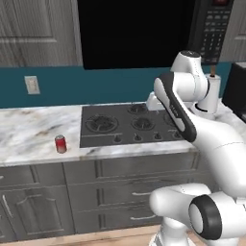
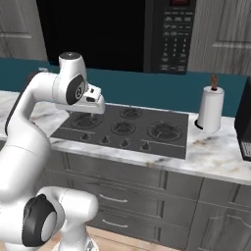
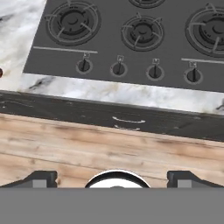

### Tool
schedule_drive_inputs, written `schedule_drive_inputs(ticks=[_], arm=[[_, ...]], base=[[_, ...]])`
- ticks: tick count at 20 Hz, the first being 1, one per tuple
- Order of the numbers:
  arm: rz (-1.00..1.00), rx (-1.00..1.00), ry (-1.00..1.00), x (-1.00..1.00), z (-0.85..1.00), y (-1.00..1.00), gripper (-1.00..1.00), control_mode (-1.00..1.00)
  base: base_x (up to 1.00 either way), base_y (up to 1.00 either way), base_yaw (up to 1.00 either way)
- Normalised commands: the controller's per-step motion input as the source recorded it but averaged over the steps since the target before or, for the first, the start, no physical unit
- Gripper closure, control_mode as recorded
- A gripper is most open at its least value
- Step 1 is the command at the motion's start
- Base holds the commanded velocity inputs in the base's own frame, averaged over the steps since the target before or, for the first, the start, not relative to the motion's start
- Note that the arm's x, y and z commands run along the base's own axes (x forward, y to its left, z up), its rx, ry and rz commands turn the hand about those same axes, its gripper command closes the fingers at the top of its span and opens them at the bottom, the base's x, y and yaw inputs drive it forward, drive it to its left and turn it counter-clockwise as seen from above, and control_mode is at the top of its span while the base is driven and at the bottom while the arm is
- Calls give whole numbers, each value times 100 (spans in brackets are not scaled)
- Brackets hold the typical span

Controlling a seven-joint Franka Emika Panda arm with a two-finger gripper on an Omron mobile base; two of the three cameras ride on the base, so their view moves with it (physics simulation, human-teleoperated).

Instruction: Four empty soda cans are scattered around the kitchen. Gather all the cans and cluster them next to the stove for recycling.

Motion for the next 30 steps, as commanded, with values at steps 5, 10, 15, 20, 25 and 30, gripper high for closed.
schedule_drive_inputs(ticks=[5,10,15,20,25,30], arm=[[0,0,0,0,0,0,-100,100],[0,0,0,0,0,0,-100,100],[0,0,0,0,0,0,-100,100],[0,0,0,0,0,0,-100,100],[0,0,0,0,0,0,-100,100],[0,0,0,0,0,0,-100,100]], base=[[-46,16,8],[-16,-1,3],[-6,-26,-6],[0,2,-4],[0,41,1],[0,69,8]])
